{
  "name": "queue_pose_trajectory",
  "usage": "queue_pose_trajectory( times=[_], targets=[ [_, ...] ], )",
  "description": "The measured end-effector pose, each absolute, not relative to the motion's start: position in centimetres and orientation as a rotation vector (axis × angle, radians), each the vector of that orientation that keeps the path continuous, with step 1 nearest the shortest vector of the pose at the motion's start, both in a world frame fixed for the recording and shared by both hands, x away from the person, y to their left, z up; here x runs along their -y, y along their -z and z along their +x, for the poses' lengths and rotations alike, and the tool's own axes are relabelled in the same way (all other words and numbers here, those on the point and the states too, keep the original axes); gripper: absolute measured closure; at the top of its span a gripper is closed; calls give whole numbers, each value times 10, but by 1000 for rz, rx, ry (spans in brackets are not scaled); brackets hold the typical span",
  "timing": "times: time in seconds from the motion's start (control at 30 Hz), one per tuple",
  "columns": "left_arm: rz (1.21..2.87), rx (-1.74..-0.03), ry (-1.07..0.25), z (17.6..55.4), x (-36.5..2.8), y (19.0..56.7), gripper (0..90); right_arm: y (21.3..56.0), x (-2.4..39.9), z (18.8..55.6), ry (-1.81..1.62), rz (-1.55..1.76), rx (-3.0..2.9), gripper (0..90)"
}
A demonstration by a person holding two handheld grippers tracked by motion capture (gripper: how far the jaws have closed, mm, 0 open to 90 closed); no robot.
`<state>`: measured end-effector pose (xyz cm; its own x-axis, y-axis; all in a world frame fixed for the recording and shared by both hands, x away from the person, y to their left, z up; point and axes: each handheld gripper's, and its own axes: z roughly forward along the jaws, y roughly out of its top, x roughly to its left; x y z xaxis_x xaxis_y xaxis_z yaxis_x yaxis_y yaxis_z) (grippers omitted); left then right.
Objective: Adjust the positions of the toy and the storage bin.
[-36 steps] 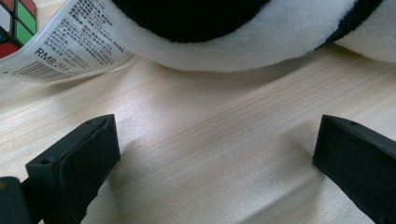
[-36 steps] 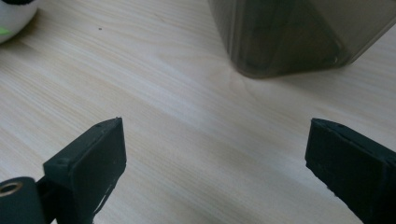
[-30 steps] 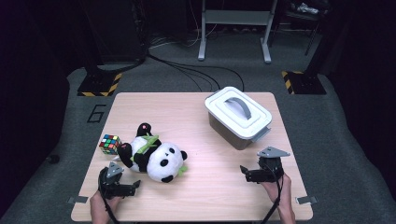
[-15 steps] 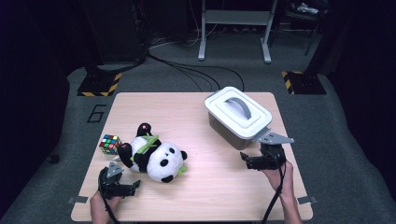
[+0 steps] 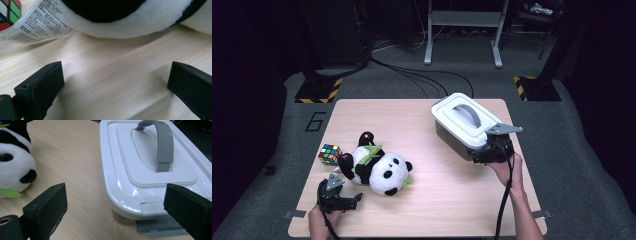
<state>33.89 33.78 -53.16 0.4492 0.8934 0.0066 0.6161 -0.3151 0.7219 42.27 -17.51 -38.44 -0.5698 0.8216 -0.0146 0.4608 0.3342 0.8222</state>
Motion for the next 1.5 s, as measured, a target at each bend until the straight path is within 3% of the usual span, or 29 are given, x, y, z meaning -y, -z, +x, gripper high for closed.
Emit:
queue_pose_trajectory(
  times=[0.73, 1.0, 1.2, 1.43, 1.5],
  targets=[
    [2047, -1266, -539, 339, -338, 531, 5, 375, 163, 488, -1055, 1228, -2164, 0],
    [2048, -1268, -537, 339, -338, 531, 5, 386, 165, 514, -1039, 1313, -2138, 268],
    [2048, -1268, -537, 339, -338, 531, 5, 390, 169, 526, -1030, 1353, -2136, 392],
    [2047, -1269, -538, 339, -338, 531, 5, 393, 172, 530, -1025, 1360, -2110, 632],
    [2047, -1269, -538, 339, -338, 531, 5, 393, 176, 530, -1037, 1356, -2115, 647]
  ],
)
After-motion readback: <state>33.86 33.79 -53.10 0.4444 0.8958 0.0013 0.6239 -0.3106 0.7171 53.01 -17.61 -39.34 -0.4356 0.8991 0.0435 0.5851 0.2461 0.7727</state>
